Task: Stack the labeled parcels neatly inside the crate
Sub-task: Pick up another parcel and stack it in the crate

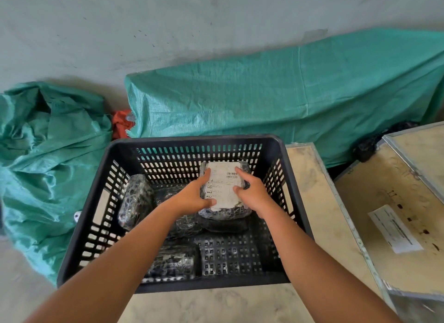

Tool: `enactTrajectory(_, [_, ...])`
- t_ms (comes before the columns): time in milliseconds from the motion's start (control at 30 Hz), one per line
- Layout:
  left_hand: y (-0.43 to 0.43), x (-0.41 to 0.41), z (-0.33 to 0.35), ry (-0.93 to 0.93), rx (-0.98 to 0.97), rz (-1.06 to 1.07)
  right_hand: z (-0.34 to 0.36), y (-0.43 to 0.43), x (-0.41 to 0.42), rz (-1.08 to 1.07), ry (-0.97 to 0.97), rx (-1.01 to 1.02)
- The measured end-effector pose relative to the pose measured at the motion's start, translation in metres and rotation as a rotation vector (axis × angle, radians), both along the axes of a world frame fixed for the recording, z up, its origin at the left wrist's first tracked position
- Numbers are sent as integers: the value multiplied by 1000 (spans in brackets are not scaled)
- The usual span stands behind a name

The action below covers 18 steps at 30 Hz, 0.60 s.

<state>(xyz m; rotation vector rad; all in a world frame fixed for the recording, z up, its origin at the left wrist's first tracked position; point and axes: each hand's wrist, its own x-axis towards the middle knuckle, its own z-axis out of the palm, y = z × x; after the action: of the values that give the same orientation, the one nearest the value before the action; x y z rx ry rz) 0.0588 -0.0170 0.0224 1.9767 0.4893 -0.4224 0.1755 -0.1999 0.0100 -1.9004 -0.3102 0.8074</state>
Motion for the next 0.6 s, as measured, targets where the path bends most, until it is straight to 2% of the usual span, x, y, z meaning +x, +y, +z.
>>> enactTrajectory(367, [-2, -4, 1, 22, -65, 44, -5, 3, -5, 19, -22, 26])
enactTrajectory(600, [4, -13, 12, -84, -67, 83, 14, 8, -19, -35, -146, -126])
